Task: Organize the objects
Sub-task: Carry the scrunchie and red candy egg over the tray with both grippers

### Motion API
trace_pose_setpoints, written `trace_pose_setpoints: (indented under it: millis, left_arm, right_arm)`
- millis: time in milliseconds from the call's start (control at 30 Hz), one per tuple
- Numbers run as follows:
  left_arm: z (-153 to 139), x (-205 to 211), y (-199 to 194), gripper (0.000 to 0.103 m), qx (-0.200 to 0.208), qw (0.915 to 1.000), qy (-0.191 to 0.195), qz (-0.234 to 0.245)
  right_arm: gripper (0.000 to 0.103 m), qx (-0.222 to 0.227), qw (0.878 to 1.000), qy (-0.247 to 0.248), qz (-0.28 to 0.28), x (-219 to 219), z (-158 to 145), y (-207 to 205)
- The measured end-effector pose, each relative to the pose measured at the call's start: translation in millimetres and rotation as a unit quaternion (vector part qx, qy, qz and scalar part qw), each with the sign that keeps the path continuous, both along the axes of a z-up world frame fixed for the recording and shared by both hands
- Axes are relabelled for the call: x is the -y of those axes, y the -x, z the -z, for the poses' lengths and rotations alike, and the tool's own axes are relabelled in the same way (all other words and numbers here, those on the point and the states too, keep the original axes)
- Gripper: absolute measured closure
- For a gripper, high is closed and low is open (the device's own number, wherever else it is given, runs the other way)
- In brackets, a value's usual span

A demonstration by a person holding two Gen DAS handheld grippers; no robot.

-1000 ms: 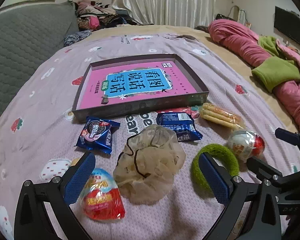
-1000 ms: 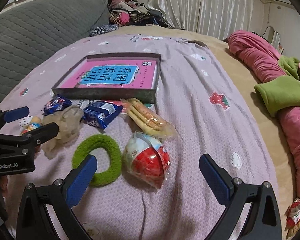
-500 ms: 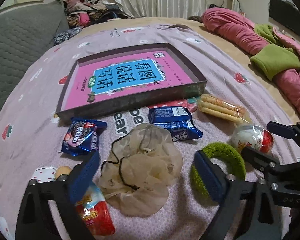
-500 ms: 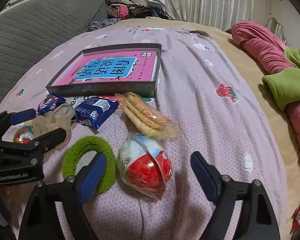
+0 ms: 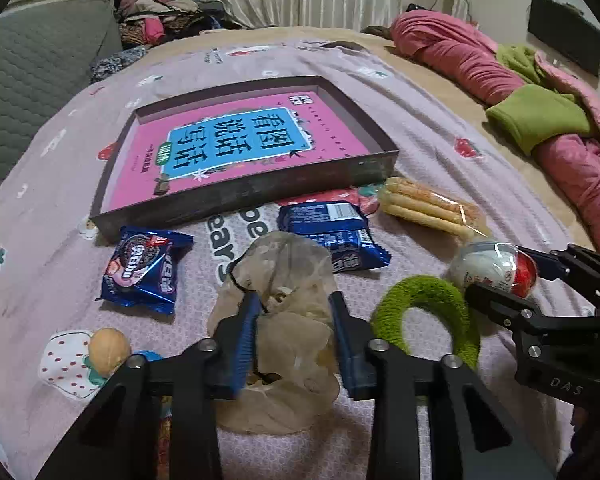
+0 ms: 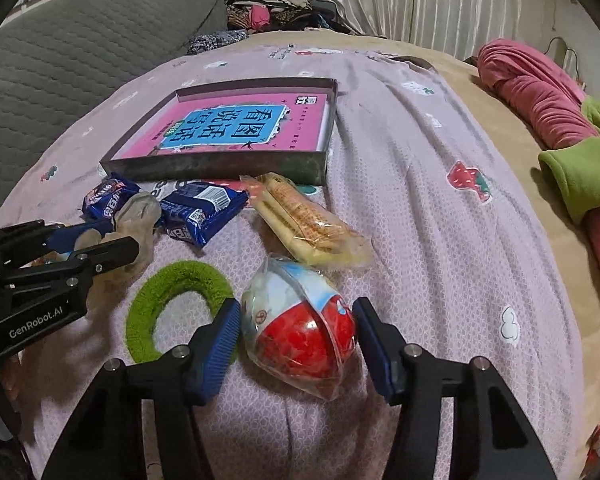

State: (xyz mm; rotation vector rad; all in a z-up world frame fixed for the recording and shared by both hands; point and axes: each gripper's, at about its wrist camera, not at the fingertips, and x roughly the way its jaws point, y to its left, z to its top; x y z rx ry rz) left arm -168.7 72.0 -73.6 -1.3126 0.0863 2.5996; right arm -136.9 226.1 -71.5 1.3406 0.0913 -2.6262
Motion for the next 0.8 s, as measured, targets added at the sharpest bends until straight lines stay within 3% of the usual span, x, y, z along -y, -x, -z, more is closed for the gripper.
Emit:
trace_pose_setpoints:
  millis: [100,300,800]
  left_arm:
    - [1,1,2,0.084,0.009,0.9998,-0.015,0.007]
    - [-5,1,-3,0.091,0.001,0.9997,-0.023,0.01]
    - [-36,11,-27,0.091,-0.024,0.9985,-0.048,0.005]
  right_arm:
    - [0.045,-0.004,1.0,0.008,-0.003,-1,-4,-2]
    - [0.045,-0.011,1.0,0.015,-0.008,-2,-12,-10]
    - [0.045,-0.035,0.999,0.03,-0.014,4,-36,-29]
